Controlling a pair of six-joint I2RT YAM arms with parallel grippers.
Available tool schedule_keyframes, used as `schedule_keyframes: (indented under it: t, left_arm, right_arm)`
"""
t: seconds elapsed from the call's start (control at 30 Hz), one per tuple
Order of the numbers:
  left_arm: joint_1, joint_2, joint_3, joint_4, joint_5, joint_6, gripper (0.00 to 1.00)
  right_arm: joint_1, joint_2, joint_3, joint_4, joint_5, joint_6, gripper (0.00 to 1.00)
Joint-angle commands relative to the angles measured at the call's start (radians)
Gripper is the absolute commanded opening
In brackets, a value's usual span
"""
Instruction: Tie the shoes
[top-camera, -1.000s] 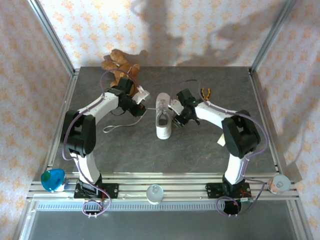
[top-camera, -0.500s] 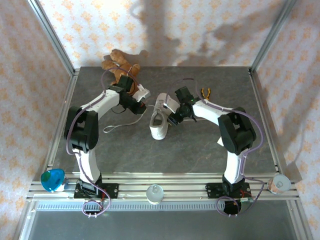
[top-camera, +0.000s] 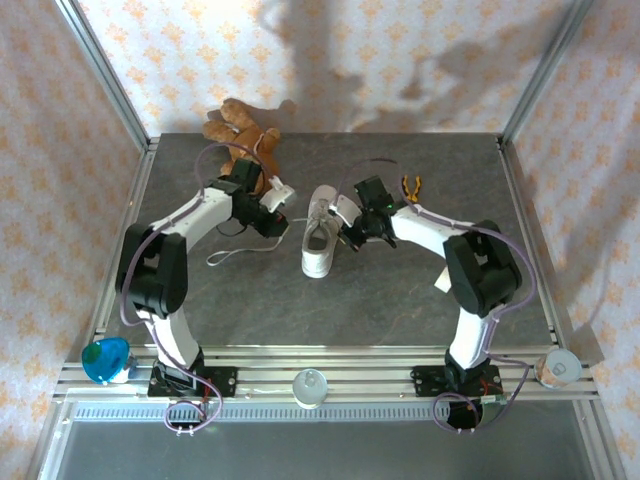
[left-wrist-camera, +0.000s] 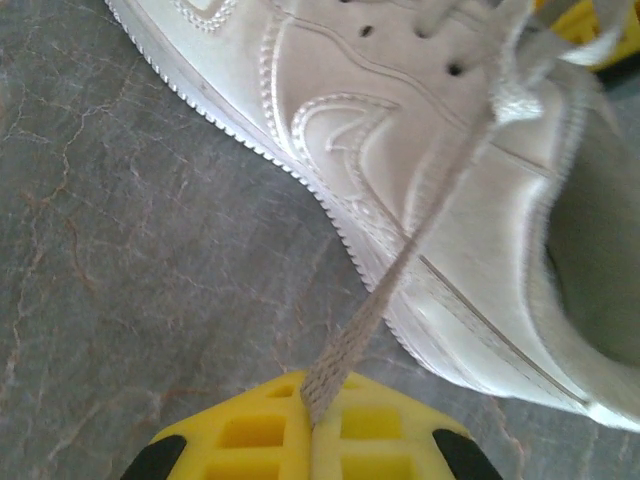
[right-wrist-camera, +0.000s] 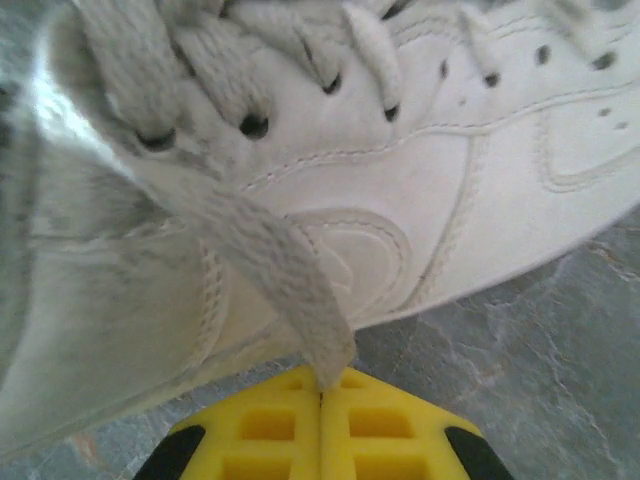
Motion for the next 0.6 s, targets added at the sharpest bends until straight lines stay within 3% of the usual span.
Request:
schedule_keyframes:
  t: [0.0, 0.23, 0.57]
  left_arm:
    - [0.007, -0.083, -0.038, -0.029, -0.039, -0.013, 0.0]
    - [0.011, -0.145, -0.077, -0.016, -0.099, -0.045, 0.0]
    - [0.059, -0.058, -0.021, -0.065, -0.196, -0.095, 0.0]
  right_arm:
    - [-0.012, -0.085, -0.036, 0.074, 0.072, 0.081, 0.0]
    - [-0.036, -0.126, -0.027, 0.036, 0.214, 0.231, 0.0]
    - [-0.061, -0.128, -0.032, -0.081, 0.317, 0.279, 0.0]
